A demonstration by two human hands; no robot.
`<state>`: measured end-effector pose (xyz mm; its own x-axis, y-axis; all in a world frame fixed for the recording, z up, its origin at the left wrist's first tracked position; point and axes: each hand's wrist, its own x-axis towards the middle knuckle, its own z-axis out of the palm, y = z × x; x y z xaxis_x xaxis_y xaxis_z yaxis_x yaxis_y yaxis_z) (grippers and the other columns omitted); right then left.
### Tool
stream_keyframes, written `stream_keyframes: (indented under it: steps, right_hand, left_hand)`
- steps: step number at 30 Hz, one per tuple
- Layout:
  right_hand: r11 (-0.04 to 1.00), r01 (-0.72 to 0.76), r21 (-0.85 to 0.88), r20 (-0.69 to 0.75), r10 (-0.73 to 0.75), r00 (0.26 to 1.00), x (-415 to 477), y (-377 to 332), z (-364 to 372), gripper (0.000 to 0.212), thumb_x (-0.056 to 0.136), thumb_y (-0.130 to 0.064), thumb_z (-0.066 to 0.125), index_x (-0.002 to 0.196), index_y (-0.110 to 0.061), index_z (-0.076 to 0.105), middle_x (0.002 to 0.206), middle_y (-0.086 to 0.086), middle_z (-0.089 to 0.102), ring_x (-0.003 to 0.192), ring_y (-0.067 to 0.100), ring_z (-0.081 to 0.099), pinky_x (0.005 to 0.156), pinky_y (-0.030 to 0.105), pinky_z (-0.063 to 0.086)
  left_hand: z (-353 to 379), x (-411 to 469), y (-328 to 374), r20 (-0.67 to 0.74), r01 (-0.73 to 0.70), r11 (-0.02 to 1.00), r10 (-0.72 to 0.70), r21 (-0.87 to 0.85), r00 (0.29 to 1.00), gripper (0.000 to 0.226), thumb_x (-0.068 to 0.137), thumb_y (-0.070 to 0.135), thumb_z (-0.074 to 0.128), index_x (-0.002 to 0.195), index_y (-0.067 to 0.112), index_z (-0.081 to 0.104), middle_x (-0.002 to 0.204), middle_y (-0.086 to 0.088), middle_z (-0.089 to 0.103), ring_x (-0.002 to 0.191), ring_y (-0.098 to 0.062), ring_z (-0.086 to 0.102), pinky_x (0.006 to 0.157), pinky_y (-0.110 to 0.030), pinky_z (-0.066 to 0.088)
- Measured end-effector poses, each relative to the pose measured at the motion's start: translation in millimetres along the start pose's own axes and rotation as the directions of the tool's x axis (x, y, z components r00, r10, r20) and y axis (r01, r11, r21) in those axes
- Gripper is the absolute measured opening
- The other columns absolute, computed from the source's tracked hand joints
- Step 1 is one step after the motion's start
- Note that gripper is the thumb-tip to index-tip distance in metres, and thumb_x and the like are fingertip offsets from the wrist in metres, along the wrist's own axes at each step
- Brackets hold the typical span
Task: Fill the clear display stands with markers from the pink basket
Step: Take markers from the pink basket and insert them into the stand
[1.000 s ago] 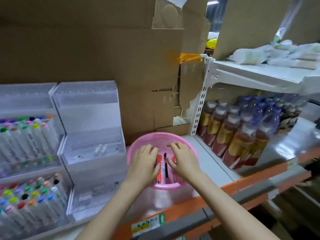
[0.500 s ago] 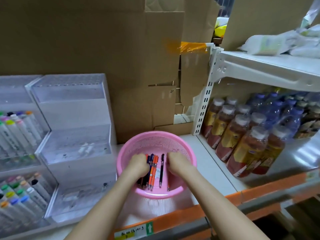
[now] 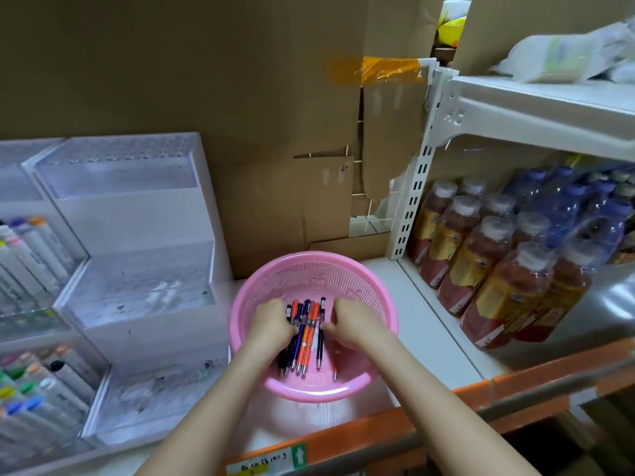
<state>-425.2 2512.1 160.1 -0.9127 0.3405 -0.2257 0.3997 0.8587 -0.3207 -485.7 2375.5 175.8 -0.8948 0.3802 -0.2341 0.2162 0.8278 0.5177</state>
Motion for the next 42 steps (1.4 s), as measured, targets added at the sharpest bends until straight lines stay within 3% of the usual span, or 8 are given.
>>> stream_keyframes:
  steps: [7, 10, 15, 19, 25, 29, 35, 42]
  right_hand:
    - [0.997, 0.047, 0.068, -0.054, -0.043, 0.998, -2.1, -1.7, 0.1, 0.028, 0.087, -0.019, 0.059, 0.111, -0.016, 0.045, 0.100, 0.008, 0.062, 0.089, 0.027, 0.059, 0.074, 0.038, 0.051]
    - [0.995, 0.067, 0.071, -0.062, -0.062, 0.996, -3.7, -1.8, -0.2, 0.030, 0.087, -0.019, 0.060, 0.114, -0.017, 0.047, 0.102, 0.007, 0.062, 0.093, 0.026, 0.060, 0.078, 0.041, 0.052]
    - [0.998, -0.026, 0.056, -0.082, 0.031, 0.996, -5.0, -0.1, 1.0, 0.044, 0.086, -0.015, 0.060, 0.123, -0.007, 0.039, 0.101, 0.011, 0.060, 0.094, 0.031, 0.059, 0.065, 0.034, 0.041]
    - [0.992, -0.058, 0.110, -0.048, 0.064, 0.997, -4.6, -0.3, -0.5, 0.038, 0.085, -0.015, 0.063, 0.116, -0.006, 0.042, 0.101, 0.011, 0.059, 0.096, 0.031, 0.059, 0.068, 0.034, 0.042]
    - [0.954, -0.041, 0.297, -0.087, 0.070, 0.994, -3.9, -0.6, -4.9, 0.048, 0.084, -0.012, 0.067, 0.123, -0.007, 0.041, 0.087, 0.006, 0.056, 0.076, 0.019, 0.053, 0.051, 0.023, 0.036]
    - [0.920, 0.094, 0.381, -0.170, -0.030, 0.985, -9.6, -3.9, -9.7, 0.059, 0.081, -0.005, 0.064, 0.134, -0.017, 0.041, 0.079, 0.003, 0.060, 0.070, 0.015, 0.056, 0.055, 0.025, 0.041]
    - [0.864, 0.225, 0.451, -0.280, -0.102, 0.955, -16.8, -11.0, -17.5, 0.044, 0.081, -0.005, 0.060, 0.119, -0.023, 0.048, 0.096, 0.008, 0.066, 0.077, 0.021, 0.062, 0.074, 0.044, 0.053]
    - [0.768, 0.362, 0.529, -0.382, -0.165, 0.909, -36.4, -31.3, -25.1, 0.040, 0.085, -0.005, 0.052, 0.118, -0.028, 0.048, 0.098, 0.000, 0.062, 0.078, 0.026, 0.061, 0.071, 0.047, 0.052]
  left_hand:
    - [0.0, -1.6, -0.8, -0.002, -0.026, 0.999, 0.026, 0.042, 1.000, 0.022, 0.086, 0.018, 0.069, 0.101, 0.010, 0.056, 0.101, -0.006, 0.063, 0.095, -0.023, 0.060, 0.083, -0.034, 0.048]
    - [0.2, -2.2, -1.3, -0.004, -0.032, 0.999, 0.032, 0.031, 0.999, 0.019, 0.085, 0.018, 0.069, 0.095, 0.013, 0.054, 0.100, -0.006, 0.064, 0.093, -0.022, 0.060, 0.081, -0.034, 0.049]
    - [-1.1, -2.8, -1.4, 0.036, -0.011, 1.000, 0.011, -0.011, 0.999, 0.027, 0.080, 0.020, 0.075, 0.090, 0.014, 0.051, 0.090, -0.003, 0.062, 0.087, -0.020, 0.061, 0.078, -0.033, 0.051]
    - [-2.0, -1.3, -3.3, 0.055, -0.001, 1.000, 0.003, -0.027, 0.998, 0.032, 0.075, 0.022, 0.079, 0.090, 0.012, 0.052, 0.089, -0.004, 0.062, 0.085, -0.020, 0.060, 0.074, -0.034, 0.050]
    - [0.3, 0.0, -3.6, -0.009, -0.052, 0.995, 0.051, -0.080, 0.999, 0.021, 0.084, 0.009, 0.067, 0.099, 0.012, 0.053, 0.093, -0.006, 0.063, 0.081, -0.020, 0.058, 0.071, -0.034, 0.051]
    - [-0.1, -1.2, -4.5, -0.124, -0.180, 0.955, 0.154, -0.234, 0.980, 0.051, 0.084, -0.002, 0.060, 0.128, 0.020, 0.049, 0.074, 0.006, 0.054, 0.063, -0.009, 0.053, 0.053, -0.022, 0.037]
    - [-5.4, -3.4, -2.8, -0.241, -0.289, 0.895, 0.215, -0.340, 0.947, 0.037, 0.083, 0.001, 0.061, 0.105, 0.030, 0.057, 0.080, 0.001, 0.061, 0.064, -0.010, 0.053, 0.059, -0.025, 0.044]
    - [-26.2, -25.8, 3.4, -0.363, -0.552, 0.784, 0.444, -0.285, 0.819, 0.034, 0.089, 0.005, 0.056, 0.114, 0.028, 0.053, 0.089, 0.012, 0.065, 0.078, 0.005, 0.059, 0.063, -0.008, 0.042]
